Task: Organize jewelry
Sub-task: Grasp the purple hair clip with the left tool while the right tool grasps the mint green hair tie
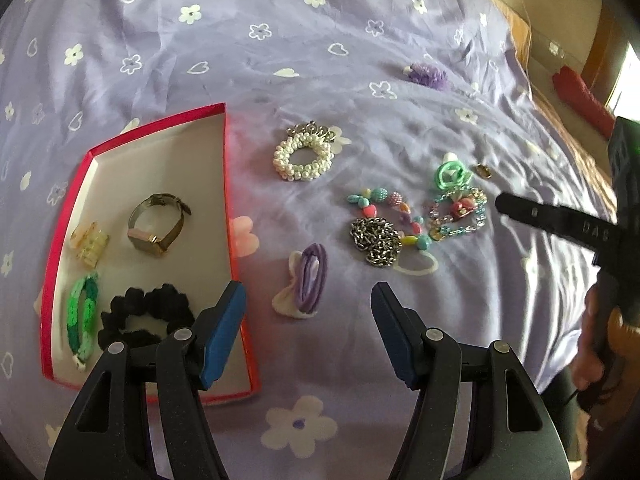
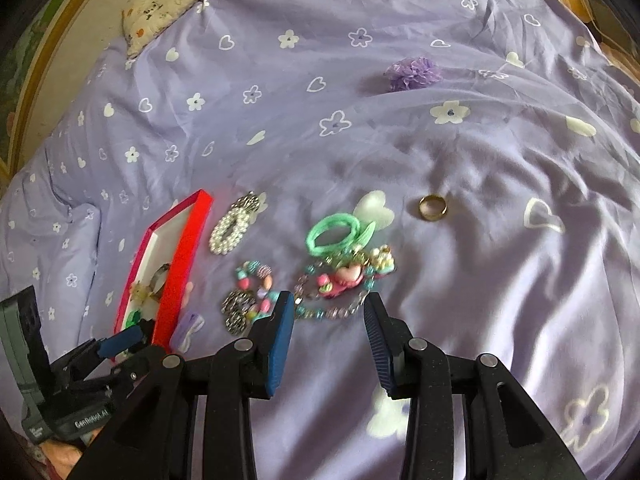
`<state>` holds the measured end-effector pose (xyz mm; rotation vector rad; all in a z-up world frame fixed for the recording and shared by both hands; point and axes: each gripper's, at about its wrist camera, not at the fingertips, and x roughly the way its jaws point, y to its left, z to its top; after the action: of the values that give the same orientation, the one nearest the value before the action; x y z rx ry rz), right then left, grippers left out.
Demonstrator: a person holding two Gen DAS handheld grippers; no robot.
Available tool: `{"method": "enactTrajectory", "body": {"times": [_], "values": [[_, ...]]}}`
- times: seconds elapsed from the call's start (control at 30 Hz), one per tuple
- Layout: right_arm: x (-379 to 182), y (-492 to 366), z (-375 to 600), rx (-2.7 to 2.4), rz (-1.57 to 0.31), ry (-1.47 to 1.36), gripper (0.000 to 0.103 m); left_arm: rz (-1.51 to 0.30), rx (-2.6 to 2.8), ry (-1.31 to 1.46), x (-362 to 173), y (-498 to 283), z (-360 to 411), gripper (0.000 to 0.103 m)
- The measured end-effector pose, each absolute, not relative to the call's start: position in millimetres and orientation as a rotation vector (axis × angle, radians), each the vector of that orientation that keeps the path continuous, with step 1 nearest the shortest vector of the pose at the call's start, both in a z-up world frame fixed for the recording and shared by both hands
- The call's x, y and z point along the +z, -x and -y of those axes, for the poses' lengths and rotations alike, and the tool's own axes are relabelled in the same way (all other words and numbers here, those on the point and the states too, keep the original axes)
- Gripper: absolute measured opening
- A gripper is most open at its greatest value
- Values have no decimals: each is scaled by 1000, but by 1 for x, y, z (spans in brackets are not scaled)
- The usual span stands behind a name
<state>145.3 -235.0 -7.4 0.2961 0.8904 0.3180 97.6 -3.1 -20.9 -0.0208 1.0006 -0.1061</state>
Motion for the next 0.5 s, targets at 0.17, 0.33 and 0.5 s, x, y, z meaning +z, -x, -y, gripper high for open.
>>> {"method": "enactTrajectory", "body": {"times": [0.17, 0.33, 0.5], "values": [[-9, -169, 235, 298, -891, -280, 39, -1018, -100, -3, -30, -109, 4, 61], [-16, -196, 230, 276, -919, -247, 38, -1031, -124, -10, -37, -116, 6, 34], [-31, -211, 224, 273, -959, -221, 16, -1046, -156, 7, -44, -119, 6, 6]]}}
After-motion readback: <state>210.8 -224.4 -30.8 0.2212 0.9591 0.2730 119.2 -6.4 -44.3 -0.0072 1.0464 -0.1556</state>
